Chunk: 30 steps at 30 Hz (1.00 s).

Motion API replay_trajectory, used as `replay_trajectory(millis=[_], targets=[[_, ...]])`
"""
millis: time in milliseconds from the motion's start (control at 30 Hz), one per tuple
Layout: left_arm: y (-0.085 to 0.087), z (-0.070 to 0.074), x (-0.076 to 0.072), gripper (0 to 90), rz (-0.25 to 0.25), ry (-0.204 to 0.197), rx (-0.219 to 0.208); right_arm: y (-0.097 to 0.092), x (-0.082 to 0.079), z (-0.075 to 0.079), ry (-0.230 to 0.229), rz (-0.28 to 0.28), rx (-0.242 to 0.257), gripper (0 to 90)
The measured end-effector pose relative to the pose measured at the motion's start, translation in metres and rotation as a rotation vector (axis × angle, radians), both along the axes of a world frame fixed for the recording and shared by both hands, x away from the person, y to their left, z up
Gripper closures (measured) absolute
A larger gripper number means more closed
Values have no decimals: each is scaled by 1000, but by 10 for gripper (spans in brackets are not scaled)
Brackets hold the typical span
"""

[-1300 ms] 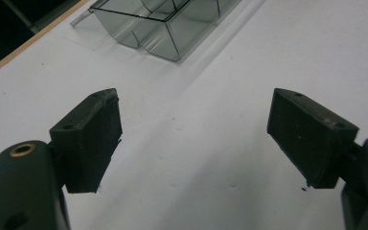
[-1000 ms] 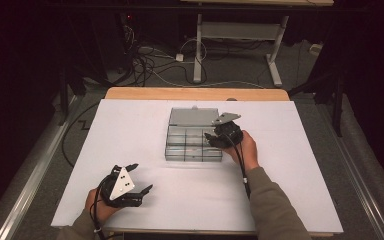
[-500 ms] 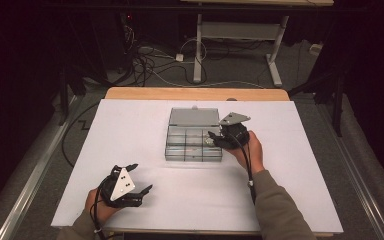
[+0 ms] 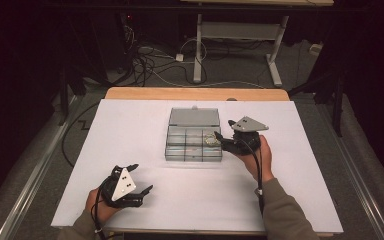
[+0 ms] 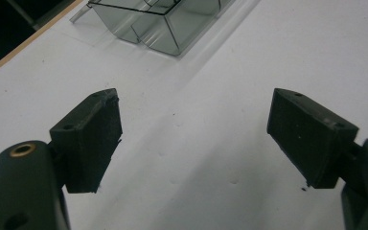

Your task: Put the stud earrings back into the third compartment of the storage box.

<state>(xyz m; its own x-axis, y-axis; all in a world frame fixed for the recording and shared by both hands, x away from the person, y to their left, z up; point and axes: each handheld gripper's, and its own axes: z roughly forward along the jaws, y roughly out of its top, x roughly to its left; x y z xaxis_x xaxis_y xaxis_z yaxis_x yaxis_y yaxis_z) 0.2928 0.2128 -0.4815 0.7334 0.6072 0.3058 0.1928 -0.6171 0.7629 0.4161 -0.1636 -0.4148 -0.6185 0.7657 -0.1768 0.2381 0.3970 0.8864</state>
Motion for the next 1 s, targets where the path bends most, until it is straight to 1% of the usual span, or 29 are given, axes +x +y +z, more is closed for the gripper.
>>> replay_trajectory(millis=[33, 100, 167, 267, 367, 433, 500, 567, 700, 767, 833, 933, 1000], targets=[[0, 0, 0, 180, 0, 0, 1, -1, -2, 0, -5, 5, 4, 353], [0, 0, 0, 180, -2, 0, 1, -2, -6, 1, -19, -3, 4, 339], [0, 0, 0, 180, -3, -3, 0, -4, -11, 1, -40, -7, 1, 328], [0, 0, 0, 180, -1, -3, 1, -7, -18, 0, -50, -4, 14, 320], [-1, -1, 0, 180, -4, 0, 3, -10, -25, 1, -79, -4, 9, 319], [-1, -1, 0, 180, -7, -3, 7, -13, -30, 4, -100, 5, 6, 319], [-1, 0, 0, 180, -6, -5, 7, -14, -35, 6, -103, 16, 12, 319], [-1, 0, -1, 180, -5, -7, 6, -15, -41, 7, -115, 25, 8, 319], [0, 1, -1, 180, 0, -14, 9, -15, -53, 8, -120, 56, 1, 319], [0, 2, -2, 181, 2, -17, 8, -14, -60, 8, -137, 67, -16, 319], [0, 2, -2, 181, 2, -18, 7, -15, -67, 7, -141, 75, -15, 319], [0, 2, -2, 181, -1, -19, 8, -16, -75, 6, -147, 89, -30, 308], [0, 2, -2, 181, -1, -19, 7, -18, -81, 5, -149, 86, -34, 306]])
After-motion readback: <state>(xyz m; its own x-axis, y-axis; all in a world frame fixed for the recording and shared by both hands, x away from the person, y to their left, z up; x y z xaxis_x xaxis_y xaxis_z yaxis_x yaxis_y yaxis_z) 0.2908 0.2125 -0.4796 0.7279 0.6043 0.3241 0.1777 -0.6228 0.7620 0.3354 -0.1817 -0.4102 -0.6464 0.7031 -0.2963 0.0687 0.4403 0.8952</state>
